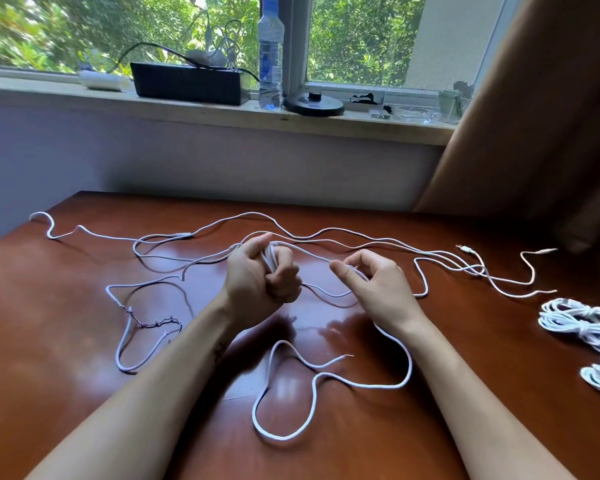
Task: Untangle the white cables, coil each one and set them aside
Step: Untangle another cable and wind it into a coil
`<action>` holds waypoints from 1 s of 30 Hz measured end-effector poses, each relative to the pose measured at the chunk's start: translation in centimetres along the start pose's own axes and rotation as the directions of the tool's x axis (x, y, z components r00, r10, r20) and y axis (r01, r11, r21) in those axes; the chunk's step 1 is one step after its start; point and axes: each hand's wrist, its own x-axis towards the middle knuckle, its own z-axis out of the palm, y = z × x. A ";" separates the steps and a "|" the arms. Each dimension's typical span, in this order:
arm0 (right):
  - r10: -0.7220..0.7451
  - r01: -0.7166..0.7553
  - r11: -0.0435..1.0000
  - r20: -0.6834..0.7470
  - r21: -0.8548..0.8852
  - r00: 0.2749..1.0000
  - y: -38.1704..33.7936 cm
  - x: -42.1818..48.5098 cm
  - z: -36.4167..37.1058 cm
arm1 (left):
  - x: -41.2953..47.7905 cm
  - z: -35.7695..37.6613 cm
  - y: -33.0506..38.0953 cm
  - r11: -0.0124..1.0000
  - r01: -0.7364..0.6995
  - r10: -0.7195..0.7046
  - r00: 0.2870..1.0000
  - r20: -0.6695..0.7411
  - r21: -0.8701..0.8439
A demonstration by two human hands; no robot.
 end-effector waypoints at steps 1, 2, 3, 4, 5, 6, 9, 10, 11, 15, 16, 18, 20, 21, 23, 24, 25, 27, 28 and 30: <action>-0.001 0.001 1.000 0.022 0.019 1.000 0.0 0.0 0.1 | 0.0 0.0 0.0 0.999 -0.019 0.019 1.000 -0.010 -0.034; -0.006 0.005 0.999 0.041 0.032 0.999 0.0 0.0 0.1 | 0.0 -0.1 0.0 0.997 -0.040 0.039 0.999 -0.020 -0.070; -0.015 0.013 0.999 0.059 0.040 0.998 -0.1 -0.1 0.2 | 0.0 -0.1 0.1 0.993 -0.063 0.060 0.998 -0.031 -0.105; -0.020 0.017 0.999 0.074 0.048 0.997 -0.1 -0.1 0.2 | 0.0 0.0 0.2 0.987 -0.082 0.076 0.996 -0.050 -0.136; -0.014 0.006 0.997 0.092 0.083 0.996 -0.2 -0.1 0.2 | 0.0 0.0 0.3 0.981 -0.099 0.088 0.994 -0.072 -0.165; 0.009 -0.026 0.987 0.111 0.158 0.994 -0.4 -0.1 0.3 | -0.1 -0.1 0.4 0.974 -0.118 0.102 0.991 -0.090 -0.195; 0.111 -0.182 0.850 0.170 0.494 0.979 -1.2 -0.2 0.4 | -0.2 0.0 1.0 0.947 -0.165 0.145 0.985 -0.091 -0.275; 0.128 -0.215 0.789 0.189 0.575 0.974 -1.6 -0.2 0.3 | -0.2 0.1 1.1 0.941 -0.170 0.150 0.985 -0.090 -0.292; 0.134 -0.236 0.745 0.206 0.625 0.969 -1.9 -0.3 0.2 | -0.3 0.1 1.1 0.936 -0.174 0.151 0.984 -0.097 -0.305; 0.142 -0.257 0.671 0.220 0.695 0.965 -2.2 -0.2 0.2 | -0.4 0.1 1.1 0.920 -0.188 0.138 0.977 -0.165 -0.343; 0.147 -0.261 0.661 0.219 0.704 0.965 -2.2 -0.2 0.2 | -0.4 0.1 1.1 0.916 -0.192 0.133 0.974 -0.184 -0.353; 0.149 -0.281 0.638 0.242 0.717 0.959 -2.4 -0.3 0.1 | -0.4 0.0 1.4 0.904 -0.195 0.119 0.970 -0.214 -0.381; 0.132 -0.317 0.603 0.300 0.732 0.945 -2.6 -0.5 0.0 | -0.4 -0.2 1.5 0.887 -0.205 0.109 0.964 -0.242 -0.415; 0.118 -0.333 0.588 0.329 0.737 0.937 -2.7 -0.5 0.0 | -0.4 -0.2 1.5 0.875 -0.215 0.112 0.962 -0.251 -0.433; 0.091 -0.353 0.581 0.372 0.734 0.924 -2.9 -0.7 0.1 | -0.4 -0.2 1.5 0.852 -0.232 0.120 0.959 -0.257 -0.469; 0.082 -0.359 0.584 0.388 0.728 0.918 -2.9 -0.7 0.2 | -0.4 -0.3 1.5 0.844 -0.238 0.123 0.958 -0.259 -0.481; 0.077 -0.365 0.588 0.400 0.722 0.913 -2.9 -0.7 0.2 | -0.4 -0.3 1.5 0.837 -0.243 0.126 0.957 -0.261 -0.490; 0.082 -0.365 0.606 0.401 0.707 0.912 -2.6 -0.7 0.1 | -0.4 -0.5 1.6 0.822 -0.251 0.134 0.958 -0.255 -0.512; 0.094 -0.363 0.616 0.393 0.699 0.915 -2.3 -0.7 -0.1 | -0.3 -0.6 1.6 0.812 -0.255 0.135 0.957 -0.255 -0.526; 0.126 -0.375 0.628 0.385 0.683 0.914 -2.1 -0.6 -0.4 | -0.2 -0.9 1.7 0.802 -0.264 0.136 0.954 -0.267 -0.536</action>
